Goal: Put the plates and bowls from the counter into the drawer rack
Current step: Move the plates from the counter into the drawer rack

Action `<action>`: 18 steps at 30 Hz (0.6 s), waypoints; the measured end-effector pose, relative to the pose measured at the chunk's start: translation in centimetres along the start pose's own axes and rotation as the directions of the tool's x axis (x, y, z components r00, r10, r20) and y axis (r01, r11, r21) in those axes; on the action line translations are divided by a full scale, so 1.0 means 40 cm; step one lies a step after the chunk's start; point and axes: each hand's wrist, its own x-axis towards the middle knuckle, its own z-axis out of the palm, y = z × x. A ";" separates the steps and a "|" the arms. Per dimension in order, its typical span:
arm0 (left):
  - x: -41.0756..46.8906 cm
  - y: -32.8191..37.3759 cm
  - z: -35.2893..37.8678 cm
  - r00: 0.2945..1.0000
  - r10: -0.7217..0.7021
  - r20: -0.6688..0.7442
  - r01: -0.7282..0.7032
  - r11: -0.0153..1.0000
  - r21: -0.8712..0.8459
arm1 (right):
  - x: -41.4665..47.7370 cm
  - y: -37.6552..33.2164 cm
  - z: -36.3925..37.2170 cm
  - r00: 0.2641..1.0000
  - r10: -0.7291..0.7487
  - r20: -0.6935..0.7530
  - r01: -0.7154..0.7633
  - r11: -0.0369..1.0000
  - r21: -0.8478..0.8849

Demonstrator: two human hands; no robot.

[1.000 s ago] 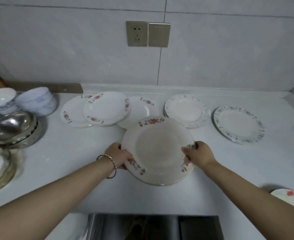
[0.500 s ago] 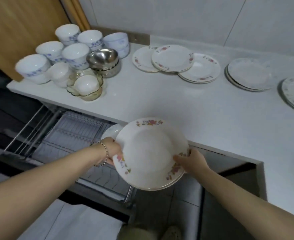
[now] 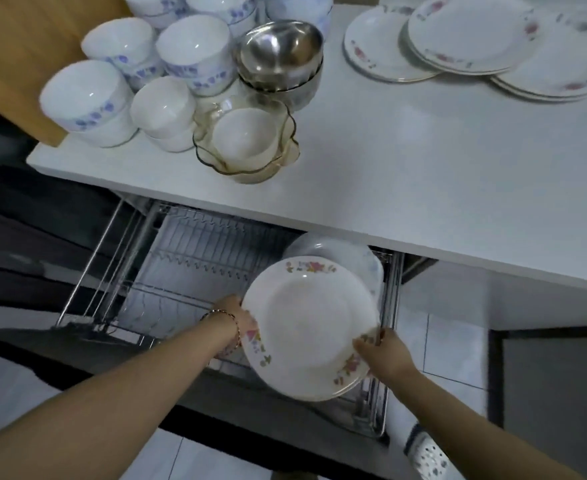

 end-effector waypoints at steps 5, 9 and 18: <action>0.209 0.041 0.022 0.999 0.027 0.029 -0.027 1.000 0.014 | 0.146 -0.045 0.074 0.980 0.123 -0.156 -0.123 0.992 0.008; 0.327 0.089 0.053 1.000 0.002 0.012 -0.003 0.999 0.055 | 0.236 -0.068 0.090 0.951 0.164 -0.263 -0.155 0.986 0.055; 0.399 0.144 0.162 0.987 0.101 -0.126 -0.092 0.993 0.076 | 0.290 -0.042 0.131 0.866 0.097 -0.490 -0.087 0.995 0.043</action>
